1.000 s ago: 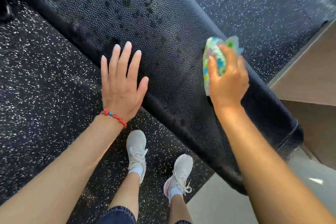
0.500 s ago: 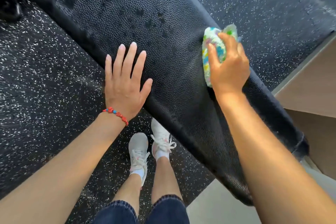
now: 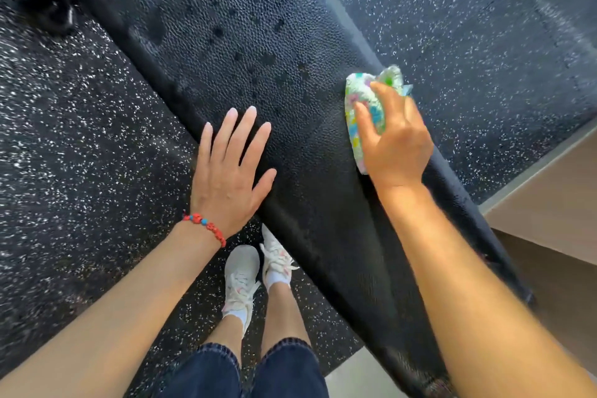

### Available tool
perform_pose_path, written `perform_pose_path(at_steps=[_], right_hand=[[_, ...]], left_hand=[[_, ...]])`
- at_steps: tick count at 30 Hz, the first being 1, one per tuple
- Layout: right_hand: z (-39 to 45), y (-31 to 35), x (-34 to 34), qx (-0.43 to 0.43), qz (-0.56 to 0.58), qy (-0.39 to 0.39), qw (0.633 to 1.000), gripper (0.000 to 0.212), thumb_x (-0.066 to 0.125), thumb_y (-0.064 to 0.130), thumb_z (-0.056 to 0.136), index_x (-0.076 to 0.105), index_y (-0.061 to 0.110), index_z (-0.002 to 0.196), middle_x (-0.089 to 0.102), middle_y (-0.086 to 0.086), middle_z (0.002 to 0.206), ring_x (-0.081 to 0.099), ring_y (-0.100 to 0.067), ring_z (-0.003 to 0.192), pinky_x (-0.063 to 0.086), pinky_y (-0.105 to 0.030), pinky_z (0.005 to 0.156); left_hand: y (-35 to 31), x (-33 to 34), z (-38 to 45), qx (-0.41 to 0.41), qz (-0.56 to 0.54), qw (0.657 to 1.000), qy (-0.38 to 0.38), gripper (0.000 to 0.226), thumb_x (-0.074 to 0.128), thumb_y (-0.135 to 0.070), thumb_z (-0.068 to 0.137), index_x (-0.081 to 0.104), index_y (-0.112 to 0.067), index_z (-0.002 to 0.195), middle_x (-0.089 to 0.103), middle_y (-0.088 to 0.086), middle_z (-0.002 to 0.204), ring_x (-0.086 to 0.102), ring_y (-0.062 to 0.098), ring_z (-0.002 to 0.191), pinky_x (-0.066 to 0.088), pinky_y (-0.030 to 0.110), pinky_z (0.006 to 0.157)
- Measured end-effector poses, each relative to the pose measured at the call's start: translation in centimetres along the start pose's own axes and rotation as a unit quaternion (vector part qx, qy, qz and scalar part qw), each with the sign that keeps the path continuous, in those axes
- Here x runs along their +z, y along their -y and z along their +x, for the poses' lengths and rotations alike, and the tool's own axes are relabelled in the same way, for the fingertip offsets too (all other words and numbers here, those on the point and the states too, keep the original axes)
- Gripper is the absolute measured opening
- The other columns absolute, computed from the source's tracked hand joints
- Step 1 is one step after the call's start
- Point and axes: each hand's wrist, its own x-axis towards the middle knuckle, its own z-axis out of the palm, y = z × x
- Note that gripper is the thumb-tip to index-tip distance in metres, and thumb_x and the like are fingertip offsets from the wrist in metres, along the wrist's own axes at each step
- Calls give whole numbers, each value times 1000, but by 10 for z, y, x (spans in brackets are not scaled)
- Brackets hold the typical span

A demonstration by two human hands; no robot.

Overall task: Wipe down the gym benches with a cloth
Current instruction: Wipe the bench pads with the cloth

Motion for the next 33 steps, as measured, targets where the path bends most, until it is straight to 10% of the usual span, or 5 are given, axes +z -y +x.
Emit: perform_pose_path(at_steps=[4,12,18,28,33], right_hand=[[-17,22,1,44,20,-13,999,27,58,32,85,67,17,106,64,-13,81,64,-29,68,50,-31,52],[-26,31,-2,-215,50,76,972,23,50,39,92,59,23,105,57,-7,67,55,-25,57,45,-32,45],[25,30,15,18,21,4,1000,27,61,29,84,67,14,106,64,-14,82,64,-31,69,52,-33,54],[-22,91,19,-198,70,87,974,25,50,41,92,58,22,107,56,-6,65,52,-24,55,45,-34,46],[56,76,41,12,-22,-9,1000,31,57,37,86,68,14,104,65,-12,77,64,-28,65,48,-30,48]], left_hand=[[1,-3,6,-12,-30,999,-29,48,41,-29,94,42,-5,136,38,18,145,28,35,136,17,53,112],[54,-13,47,-96,-1,992,-87,48,43,-26,94,41,-3,137,35,20,146,26,36,136,11,50,113],[82,-8,60,-121,-1,991,-56,51,40,-27,95,37,-4,140,31,20,148,23,39,137,14,54,111],[87,-12,59,-107,-24,992,-55,50,39,-30,96,38,-6,140,32,19,148,24,37,137,16,53,111],[97,-18,58,-70,-29,996,-37,49,40,-29,95,40,-6,139,34,18,147,26,37,137,16,53,111]])
